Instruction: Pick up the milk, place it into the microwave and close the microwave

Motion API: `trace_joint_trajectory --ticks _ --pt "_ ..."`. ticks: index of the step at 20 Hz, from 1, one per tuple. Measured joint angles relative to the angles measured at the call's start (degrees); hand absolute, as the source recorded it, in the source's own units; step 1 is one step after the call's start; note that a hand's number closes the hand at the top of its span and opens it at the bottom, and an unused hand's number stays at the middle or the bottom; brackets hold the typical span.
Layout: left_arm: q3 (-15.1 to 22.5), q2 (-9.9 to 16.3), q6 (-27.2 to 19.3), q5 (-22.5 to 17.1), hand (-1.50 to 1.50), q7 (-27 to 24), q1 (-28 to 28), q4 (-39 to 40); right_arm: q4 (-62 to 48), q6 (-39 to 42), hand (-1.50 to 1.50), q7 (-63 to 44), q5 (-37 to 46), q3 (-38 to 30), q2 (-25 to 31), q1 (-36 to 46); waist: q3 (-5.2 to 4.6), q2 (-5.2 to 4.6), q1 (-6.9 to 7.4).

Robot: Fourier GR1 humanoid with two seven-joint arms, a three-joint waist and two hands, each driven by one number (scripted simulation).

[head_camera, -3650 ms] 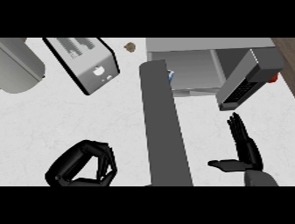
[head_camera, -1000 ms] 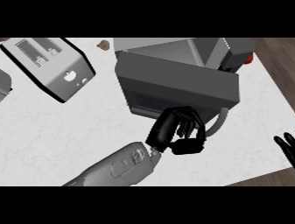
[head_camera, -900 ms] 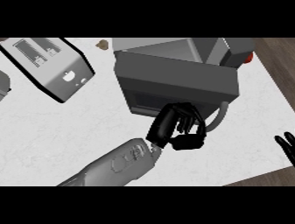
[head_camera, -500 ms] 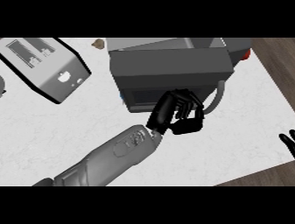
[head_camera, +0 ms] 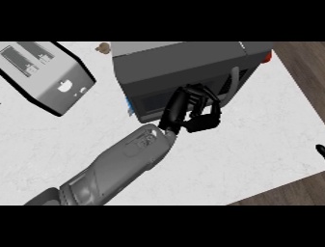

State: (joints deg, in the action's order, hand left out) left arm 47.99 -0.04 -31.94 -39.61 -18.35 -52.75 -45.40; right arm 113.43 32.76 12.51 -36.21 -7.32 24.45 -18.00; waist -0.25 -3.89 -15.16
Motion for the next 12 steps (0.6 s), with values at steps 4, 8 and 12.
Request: trace_joint_trajectory --ticks 4,8,12 --pt "-0.4 0.0 0.3 -2.8 1.50 -1.4 0.2 0.0 0.7 -0.3 -1.50 -0.7 -1.3 -0.3 0.4 0.5 0.05 0.03 -0.29" --pt "-0.5 0.0 0.3 -5.2 1.50 -2.8 0.2 -0.2 1.1 -0.4 -1.50 -1.3 -2.7 -0.6 1.0 1.1 0.09 -0.08 -0.37" --pt "0.1 0.0 -0.4 -6.4 1.50 -4.6 0.1 0.2 1.8 0.1 -1.50 -1.8 -3.9 -0.8 1.9 1.4 0.12 -0.11 -0.54"
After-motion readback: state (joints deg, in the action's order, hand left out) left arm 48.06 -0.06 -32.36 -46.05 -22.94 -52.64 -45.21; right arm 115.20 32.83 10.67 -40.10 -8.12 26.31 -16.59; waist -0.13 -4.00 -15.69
